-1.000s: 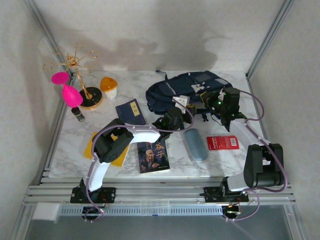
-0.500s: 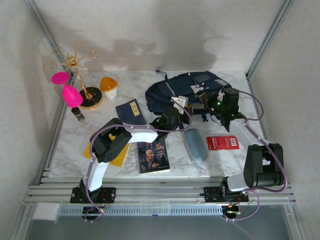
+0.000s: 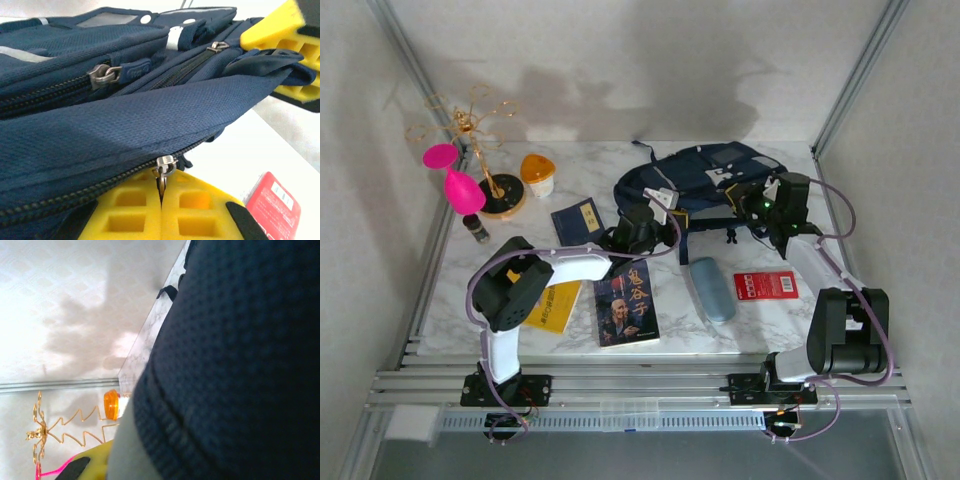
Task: Pack the student bag
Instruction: Unzip the student bag at the top-center of the table.
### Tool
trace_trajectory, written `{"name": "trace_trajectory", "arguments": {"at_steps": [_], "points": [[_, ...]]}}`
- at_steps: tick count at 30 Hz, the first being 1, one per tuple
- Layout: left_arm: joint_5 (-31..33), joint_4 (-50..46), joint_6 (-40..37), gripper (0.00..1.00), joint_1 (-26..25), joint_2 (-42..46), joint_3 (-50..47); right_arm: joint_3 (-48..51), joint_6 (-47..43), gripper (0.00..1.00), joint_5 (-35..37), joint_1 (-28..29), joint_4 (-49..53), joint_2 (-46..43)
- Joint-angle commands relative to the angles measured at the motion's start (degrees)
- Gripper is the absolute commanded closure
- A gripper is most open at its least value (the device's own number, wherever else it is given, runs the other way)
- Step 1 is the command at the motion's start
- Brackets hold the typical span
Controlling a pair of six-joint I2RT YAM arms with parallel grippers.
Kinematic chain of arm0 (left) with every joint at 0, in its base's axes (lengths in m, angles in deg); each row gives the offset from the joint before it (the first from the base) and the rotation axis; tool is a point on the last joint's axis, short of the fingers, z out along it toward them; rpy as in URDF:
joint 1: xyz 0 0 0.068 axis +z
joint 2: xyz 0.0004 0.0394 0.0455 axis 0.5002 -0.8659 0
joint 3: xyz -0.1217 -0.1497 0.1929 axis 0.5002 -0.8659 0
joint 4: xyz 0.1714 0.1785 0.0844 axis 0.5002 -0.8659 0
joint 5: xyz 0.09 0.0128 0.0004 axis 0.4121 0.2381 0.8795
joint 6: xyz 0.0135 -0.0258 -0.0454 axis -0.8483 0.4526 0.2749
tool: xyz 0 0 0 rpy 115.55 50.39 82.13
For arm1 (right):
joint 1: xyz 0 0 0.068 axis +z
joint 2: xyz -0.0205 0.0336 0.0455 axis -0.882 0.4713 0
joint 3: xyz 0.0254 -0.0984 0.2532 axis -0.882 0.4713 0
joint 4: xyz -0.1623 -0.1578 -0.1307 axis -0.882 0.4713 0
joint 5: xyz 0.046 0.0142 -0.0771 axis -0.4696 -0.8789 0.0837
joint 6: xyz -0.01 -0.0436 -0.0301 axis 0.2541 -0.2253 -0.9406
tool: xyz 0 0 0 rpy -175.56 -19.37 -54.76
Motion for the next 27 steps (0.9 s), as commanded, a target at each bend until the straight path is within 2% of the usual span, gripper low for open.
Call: {"name": "trace_trajectory", "arguments": {"at_steps": [1,7,8,11,14,15,18,20,24,27], "points": [[-1.11,-8.01,0.48,1.0,1.2,1.78,-0.36,-5.27,-3.24,0.89,-1.09,-1.54,-2.3,1.03],[-0.87,-11.09,2.41,1.0,-2.68,3.23,-0.37,-11.17,-9.06,0.82,-0.12,-1.91,3.03,6.09],[1.11,-10.66,3.99,1.0,-3.76,3.43,-0.65,-12.49,-9.89,0.8,0.61,-1.92,4.19,7.13],[1.56,-7.97,7.04,1.0,-5.38,2.67,-0.38,-13.77,-10.72,0.71,2.41,-1.96,5.92,8.73],[2.84,-8.8,8.95,1.0,-5.52,0.16,2.73,-11.71,-10.17,0.54,3.01,-1.94,5.79,7.72],[3.81,-8.61,9.13,1.0,-5.43,-0.27,3.09,-11.07,-10.2,0.46,3.26,-2.0,6.71,7.06],[6.14,-6.91,8.91,1.0,-5.41,-0.16,2.58,-10.1,-11.66,0.26,4.05,-1.98,12.47,5.0],[6.44,-6.91,8.34,1.0,-5.41,-0.45,2.93,-8.51,-11.24,0.19,3.71,-1.88,14.34,3.49],[4.31,-5.8,8.65,1.0,-5.58,-1.63,4.06,-1.75,-5.68,0.02,0.63,0.86,11.23,-0.45],[3.53,-4.8,9.0,1.0,-5.92,-2.06,4.15,1.14,-0.28,0.01,0.96,5.04,8.36,-1.72]]}}
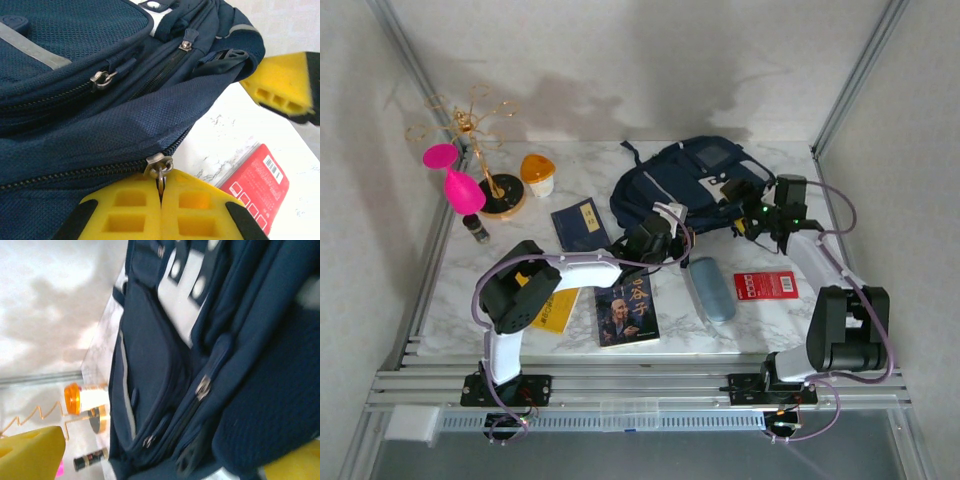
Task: Pack the student bag
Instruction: Unzip the student bag at the top-center of the table.
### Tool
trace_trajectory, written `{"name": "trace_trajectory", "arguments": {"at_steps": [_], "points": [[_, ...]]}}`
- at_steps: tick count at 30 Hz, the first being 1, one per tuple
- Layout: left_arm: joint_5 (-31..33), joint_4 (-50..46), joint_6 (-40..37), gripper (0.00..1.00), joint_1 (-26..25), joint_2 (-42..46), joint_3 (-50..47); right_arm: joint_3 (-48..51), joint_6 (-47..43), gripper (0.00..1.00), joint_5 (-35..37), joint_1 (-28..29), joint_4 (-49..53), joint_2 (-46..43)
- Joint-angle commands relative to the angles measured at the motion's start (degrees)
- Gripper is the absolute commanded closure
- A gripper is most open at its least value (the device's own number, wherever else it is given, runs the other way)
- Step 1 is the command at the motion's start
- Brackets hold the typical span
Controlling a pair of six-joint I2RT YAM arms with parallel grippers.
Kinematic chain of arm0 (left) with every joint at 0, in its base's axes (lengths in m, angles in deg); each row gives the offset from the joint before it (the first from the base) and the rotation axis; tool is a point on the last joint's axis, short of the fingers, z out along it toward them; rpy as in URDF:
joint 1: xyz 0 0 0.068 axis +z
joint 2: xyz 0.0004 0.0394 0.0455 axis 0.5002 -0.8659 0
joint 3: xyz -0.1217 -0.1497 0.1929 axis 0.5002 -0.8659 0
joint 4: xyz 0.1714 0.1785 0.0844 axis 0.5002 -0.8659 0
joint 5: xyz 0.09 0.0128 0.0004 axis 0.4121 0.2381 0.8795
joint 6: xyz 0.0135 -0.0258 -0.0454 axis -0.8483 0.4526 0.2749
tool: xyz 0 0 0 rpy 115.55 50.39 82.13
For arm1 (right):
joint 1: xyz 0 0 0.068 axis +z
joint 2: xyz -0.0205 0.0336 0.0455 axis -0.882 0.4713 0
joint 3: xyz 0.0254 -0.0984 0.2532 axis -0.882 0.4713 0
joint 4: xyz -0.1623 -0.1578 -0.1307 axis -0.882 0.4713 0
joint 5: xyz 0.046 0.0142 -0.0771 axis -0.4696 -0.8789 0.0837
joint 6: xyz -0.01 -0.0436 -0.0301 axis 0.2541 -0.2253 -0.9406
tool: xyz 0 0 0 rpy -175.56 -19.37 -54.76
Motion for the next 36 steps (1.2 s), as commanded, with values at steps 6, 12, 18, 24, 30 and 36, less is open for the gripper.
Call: {"name": "trace_trajectory", "arguments": {"at_steps": [6,12,18,24,30,36], "points": [[-0.4,3.51,0.4,1.0,-1.24,-0.25,1.97,5.37,18.01,0.05,1.74,9.24,-17.57,1.81],[0.3,2.09,-0.82,1.0,-1.29,1.04,1.54,5.03,17.99,0.19,7.92,10.59,-15.66,4.24],[0.13,2.0,-0.79,1.0,-1.28,0.67,1.88,7.59,18.09,0.42,11.59,10.62,-15.84,5.31],[1.0,0.89,-1.11,1.0,-1.11,1.04,1.97,5.97,14.6,0.72,11.3,10.46,-16.14,6.86],[0.8,-2.34,-1.11,1.0,0.49,4.91,-1.59,7.24,6.33,1.0,9.0,6.43,-15.44,1.24],[-1.59,-6.41,-4.26,1.0,5.8,11.14,-11.17,-3.73,-8.71,1.0,-0.69,-2.81,0.41,3.73]]}}
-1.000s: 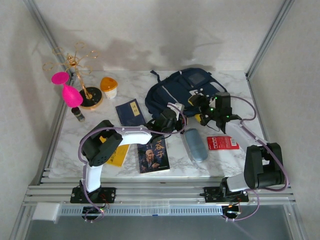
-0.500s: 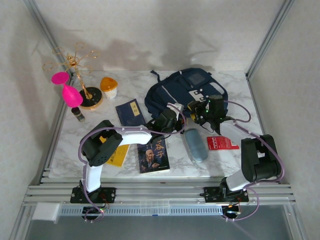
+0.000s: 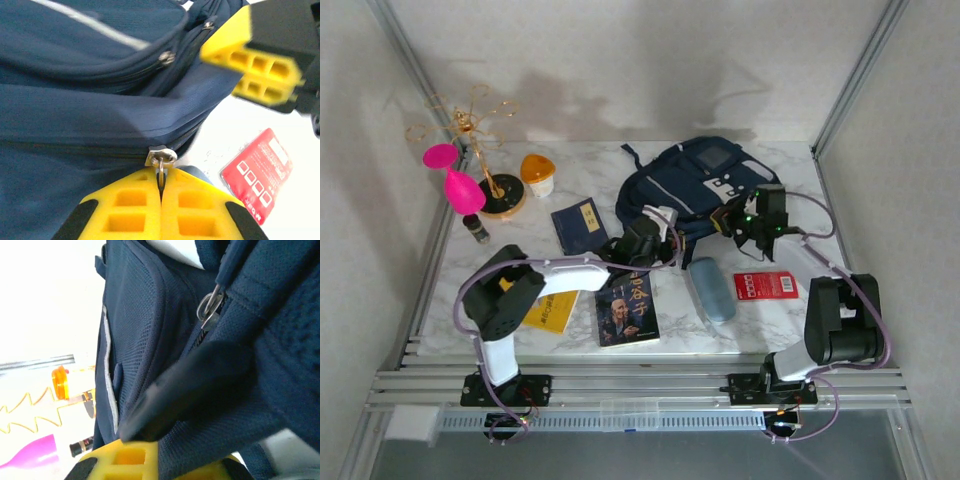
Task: Pack the student bag
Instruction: Unzip the student bag at the top-center of the table.
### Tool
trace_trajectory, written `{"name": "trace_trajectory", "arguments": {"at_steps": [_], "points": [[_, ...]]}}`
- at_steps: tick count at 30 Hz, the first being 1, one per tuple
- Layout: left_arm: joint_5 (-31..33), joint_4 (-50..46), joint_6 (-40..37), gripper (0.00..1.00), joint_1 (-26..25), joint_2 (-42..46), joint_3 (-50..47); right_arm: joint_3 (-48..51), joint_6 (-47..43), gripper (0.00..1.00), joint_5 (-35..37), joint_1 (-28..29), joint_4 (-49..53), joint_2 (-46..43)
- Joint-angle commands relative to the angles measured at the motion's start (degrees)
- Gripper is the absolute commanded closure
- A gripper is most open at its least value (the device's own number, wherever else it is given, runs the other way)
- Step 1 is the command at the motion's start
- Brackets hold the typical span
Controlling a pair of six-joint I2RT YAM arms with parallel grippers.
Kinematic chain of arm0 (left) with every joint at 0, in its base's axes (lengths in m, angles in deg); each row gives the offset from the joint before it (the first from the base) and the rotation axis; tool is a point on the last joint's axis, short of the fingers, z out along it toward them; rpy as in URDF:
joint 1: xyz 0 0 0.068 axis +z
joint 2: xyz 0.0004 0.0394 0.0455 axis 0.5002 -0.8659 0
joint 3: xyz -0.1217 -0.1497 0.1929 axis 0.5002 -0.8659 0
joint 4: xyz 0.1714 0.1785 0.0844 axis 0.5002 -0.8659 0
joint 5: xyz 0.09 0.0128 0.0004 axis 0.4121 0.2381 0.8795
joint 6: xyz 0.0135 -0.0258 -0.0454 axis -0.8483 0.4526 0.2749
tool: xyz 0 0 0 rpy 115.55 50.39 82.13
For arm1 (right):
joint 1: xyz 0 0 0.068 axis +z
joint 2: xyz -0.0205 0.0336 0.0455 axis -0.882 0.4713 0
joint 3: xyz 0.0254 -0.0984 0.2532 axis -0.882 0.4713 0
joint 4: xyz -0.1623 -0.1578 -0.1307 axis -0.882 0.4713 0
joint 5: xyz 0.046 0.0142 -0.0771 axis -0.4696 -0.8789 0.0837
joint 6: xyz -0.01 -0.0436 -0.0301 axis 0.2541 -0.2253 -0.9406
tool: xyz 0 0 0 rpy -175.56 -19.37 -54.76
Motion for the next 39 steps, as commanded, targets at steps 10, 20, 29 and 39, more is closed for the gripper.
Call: {"name": "trace_trajectory", "arguments": {"at_steps": [10,20,29,39], "points": [[-7.11,-3.39,-1.85,1.0,5.83,2.92,-1.5,-10.86,-15.7,0.65,4.07,-5.8,15.4,0.98],[-6.1,-1.06,-1.41,1.0,4.87,2.15,-0.59,2.76,0.06,0.01,2.47,2.88,11.72,-7.73],[-6.09,-2.48,-1.47,1.0,4.16,1.79,1.46,3.76,14.36,0.01,11.31,13.6,-2.11,0.14],[-3.59,-8.18,-1.53,1.0,4.07,4.42,1.21,-7.8,-0.76,0.69,11.45,18.25,-7.45,12.07]]}}
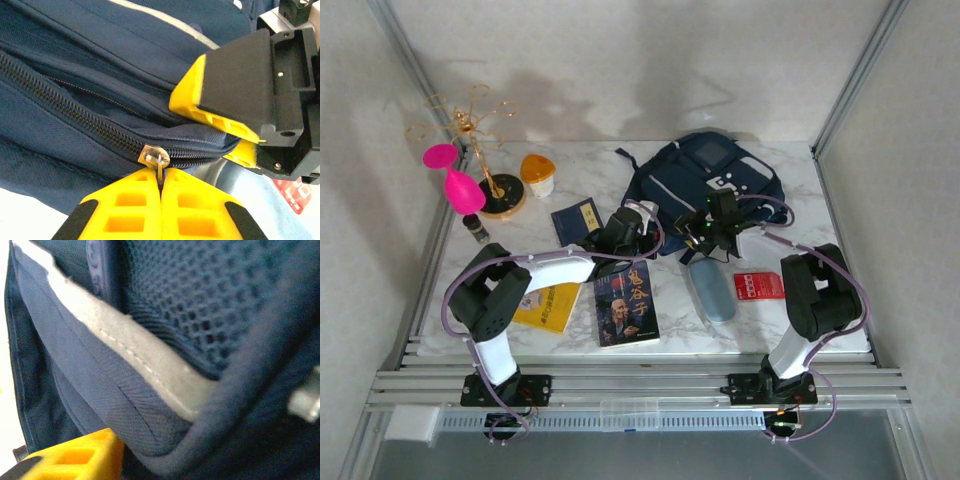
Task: Pack the student bag
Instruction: Unzip the student bag at the top-center of the table.
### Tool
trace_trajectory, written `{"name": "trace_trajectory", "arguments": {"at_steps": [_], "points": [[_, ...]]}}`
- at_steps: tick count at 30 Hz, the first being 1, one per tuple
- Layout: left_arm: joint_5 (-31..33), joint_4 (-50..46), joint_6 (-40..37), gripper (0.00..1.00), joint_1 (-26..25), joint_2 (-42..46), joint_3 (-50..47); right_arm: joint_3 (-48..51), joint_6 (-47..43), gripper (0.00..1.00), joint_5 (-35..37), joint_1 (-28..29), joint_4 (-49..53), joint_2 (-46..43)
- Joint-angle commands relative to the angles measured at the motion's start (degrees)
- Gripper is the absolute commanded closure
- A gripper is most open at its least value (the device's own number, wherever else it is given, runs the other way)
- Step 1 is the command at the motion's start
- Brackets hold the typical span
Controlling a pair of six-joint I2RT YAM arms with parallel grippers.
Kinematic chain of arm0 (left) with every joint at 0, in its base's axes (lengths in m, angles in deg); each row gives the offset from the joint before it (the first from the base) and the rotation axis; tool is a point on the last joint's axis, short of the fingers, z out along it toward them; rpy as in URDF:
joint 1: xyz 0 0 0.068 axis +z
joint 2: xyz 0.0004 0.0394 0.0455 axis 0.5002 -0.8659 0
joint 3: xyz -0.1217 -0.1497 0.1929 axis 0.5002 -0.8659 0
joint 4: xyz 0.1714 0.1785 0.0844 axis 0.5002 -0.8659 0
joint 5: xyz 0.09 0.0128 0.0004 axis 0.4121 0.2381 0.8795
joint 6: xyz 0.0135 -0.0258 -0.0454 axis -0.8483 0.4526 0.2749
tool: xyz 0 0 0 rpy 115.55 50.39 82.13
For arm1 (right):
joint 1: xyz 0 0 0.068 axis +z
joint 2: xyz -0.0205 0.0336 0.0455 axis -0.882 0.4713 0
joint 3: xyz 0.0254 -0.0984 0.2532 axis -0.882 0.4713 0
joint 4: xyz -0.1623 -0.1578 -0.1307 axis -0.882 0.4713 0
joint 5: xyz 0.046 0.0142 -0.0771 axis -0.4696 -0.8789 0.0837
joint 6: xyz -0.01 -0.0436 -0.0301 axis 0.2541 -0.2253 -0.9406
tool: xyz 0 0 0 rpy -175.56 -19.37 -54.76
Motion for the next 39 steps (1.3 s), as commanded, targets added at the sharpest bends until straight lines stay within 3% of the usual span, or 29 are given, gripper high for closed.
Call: {"name": "trace_trajectory", "arguments": {"at_steps": [1,5,7,11,16,21,23,27,29,31,34,39], "points": [[-0.18,-1.8,-0.26,1.0,-1.0,3.58,1.09,-5.03,-8.46,0.74,-1.06,1.93,-5.84,1.25],[0.68,-4.14,0.9,1.0,-1.21,8.67,-2.78,-6.6,-18.99,0.9,-2.33,0.93,1.51,-1.17],[1.02,-5.5,1.48,1.0,-1.31,10.97,-4.95,-5.57,-23.6,0.93,-3.45,-1.62,3.85,-4.09],[3.56,-7.77,2.04,1.0,-1.23,13.43,-8.89,-5.51,-30.89,0.96,-9.78,-9.37,10.06,-8.69],[6.57,-7.32,2.8,1.0,-0.61,13.82,-10.77,-8.03,-38.1,0.96,-8.69,-16.32,17.26,-10.29],[5.65,-3.61,3.26,1.0,-0.42,10.57,-8.29,-14.89,-37.77,0.84,-8.27,-17.73,20.05,-3.47],[3.94,-2.4,3.62,1.0,-0.67,9.19,-6.7,-15.96,-35.92,0.63,-7.82,-17.37,19.88,-2.87],[4.21,-1.24,3.71,1.0,-1.77,7.37,-4.69,-15.98,-33.77,0.36,-2.1,-15.8,24.69,-4.69],[4.23,-0.81,3.91,1.0,-2.01,6.67,-4.19,-14.91,-31.23,0.26,0.62,-15.81,28.13,-6.28],[3.85,0.03,3.97,1.0,-2.4,6.1,-4.03,-10.87,-26.11,0.17,-2.06,-15.54,27.59,-9.56],[4.13,-0.2,3.88,1.0,-2.8,5.25,-3.23,-4.47,-15.67,0.09,-9.81,-13.14,21.92,-14.03],[3.97,-0.41,3.5,1.0,-3.24,4.76,-2.26,0.74,-0.14,0.01,-2.7,-5.61,19.92,-19.37]]}}
